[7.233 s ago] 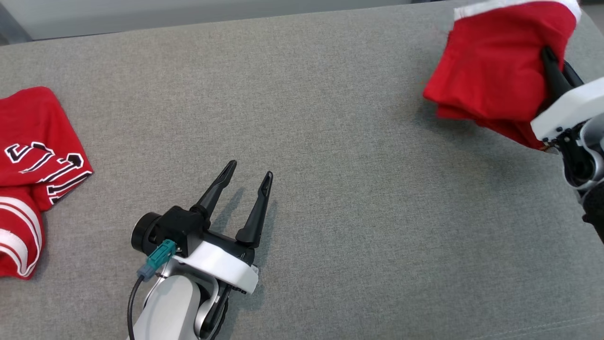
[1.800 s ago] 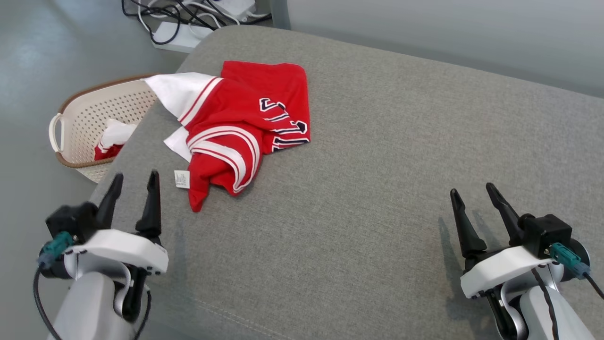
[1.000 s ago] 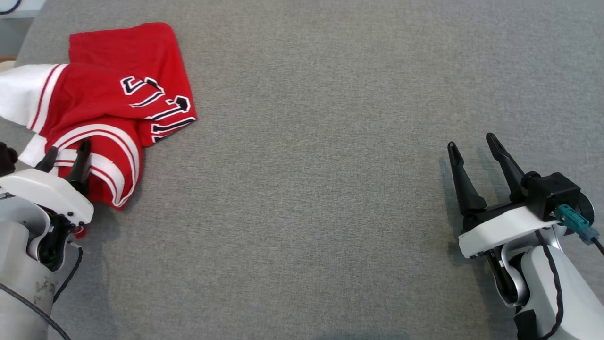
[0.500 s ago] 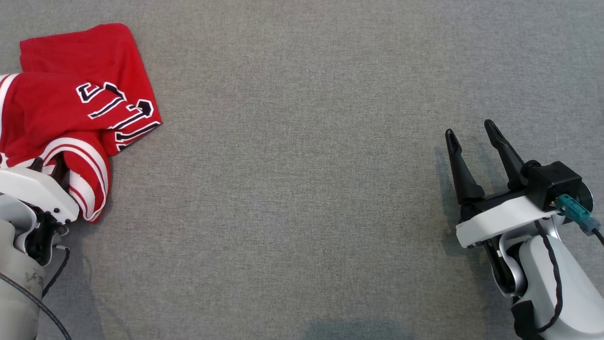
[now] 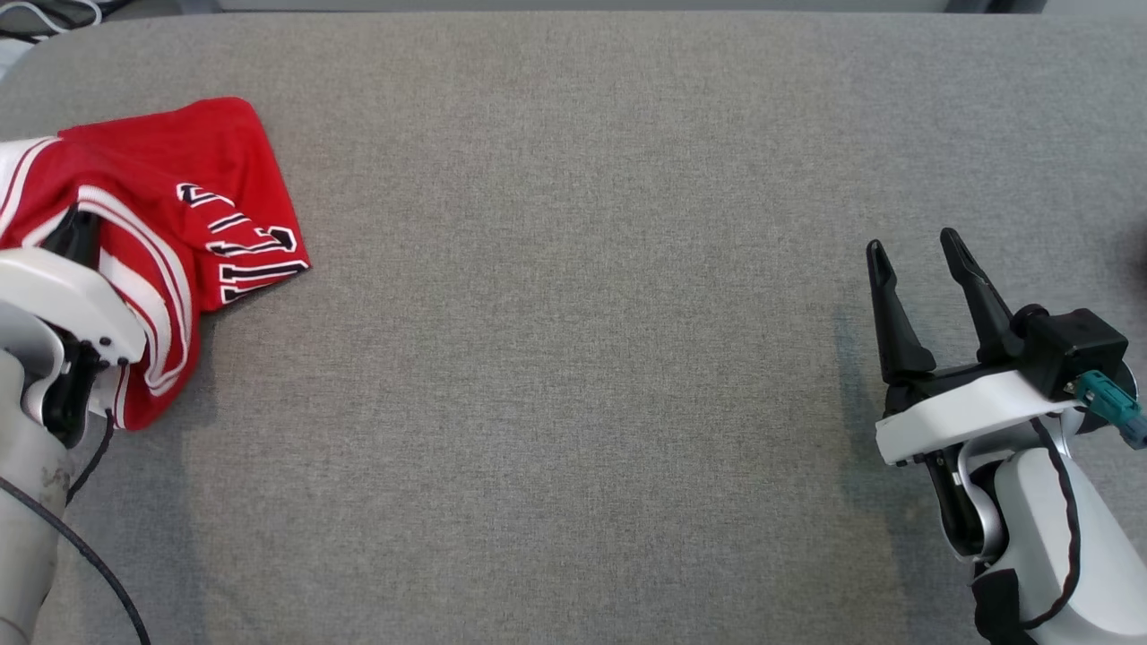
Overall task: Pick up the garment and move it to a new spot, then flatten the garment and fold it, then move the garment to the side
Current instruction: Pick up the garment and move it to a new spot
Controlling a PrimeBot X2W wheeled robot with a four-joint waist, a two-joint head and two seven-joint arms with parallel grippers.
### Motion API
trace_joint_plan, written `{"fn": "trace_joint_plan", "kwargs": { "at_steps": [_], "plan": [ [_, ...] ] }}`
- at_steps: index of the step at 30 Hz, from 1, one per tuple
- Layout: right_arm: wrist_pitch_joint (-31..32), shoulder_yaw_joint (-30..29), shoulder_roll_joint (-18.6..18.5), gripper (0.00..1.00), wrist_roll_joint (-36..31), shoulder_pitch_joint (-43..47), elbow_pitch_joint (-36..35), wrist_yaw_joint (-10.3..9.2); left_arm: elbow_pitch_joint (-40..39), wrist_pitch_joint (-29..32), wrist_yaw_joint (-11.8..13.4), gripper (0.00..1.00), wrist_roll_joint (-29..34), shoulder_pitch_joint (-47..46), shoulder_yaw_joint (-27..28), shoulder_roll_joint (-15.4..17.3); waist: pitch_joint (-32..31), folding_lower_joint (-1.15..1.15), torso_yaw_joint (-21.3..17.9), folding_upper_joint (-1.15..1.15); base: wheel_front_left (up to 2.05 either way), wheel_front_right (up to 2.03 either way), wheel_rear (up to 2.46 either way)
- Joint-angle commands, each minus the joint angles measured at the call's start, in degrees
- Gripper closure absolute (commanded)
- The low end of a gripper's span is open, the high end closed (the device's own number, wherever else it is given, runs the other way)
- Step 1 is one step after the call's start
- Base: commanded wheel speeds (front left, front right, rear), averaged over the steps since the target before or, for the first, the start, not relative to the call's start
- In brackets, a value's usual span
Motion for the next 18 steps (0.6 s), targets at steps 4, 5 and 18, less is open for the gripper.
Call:
{"fn": "trace_joint_plan", "kwargs": {
  "at_steps": [4, 5, 18],
  "plan": [
    [-0.6, 0.4, 1.2, 0.0, 0.8, 1.8, -1.2, 0.23, -6.1, -3.0, -0.7, 1.0, 2.3, -4.4, -0.5, 3.1, -2.7, 0.0, -0.5, 0.0, 0.0, 0.0, 0.0],
    [-0.6, 0.3, 1.5, 0.0, 0.9, 2.0, -1.2, 0.23, -7.3, -3.0, -0.8, 1.0, 2.4, -4.8, -0.8, 3.0, -3.2, 0.0, -0.7, 0.0, 0.0, 0.0, 0.0],
    [-0.6, -0.7, 3.1, 0.0, 1.5, 4.1, -0.6, 0.23, -30.8, 1.9, -1.3, 1.0, 1.1, -6.2, -6.2, 0.4, -7.8, 0.0, -5.6, 0.0, 0.0, 0.0, 0.0]
  ]
}}
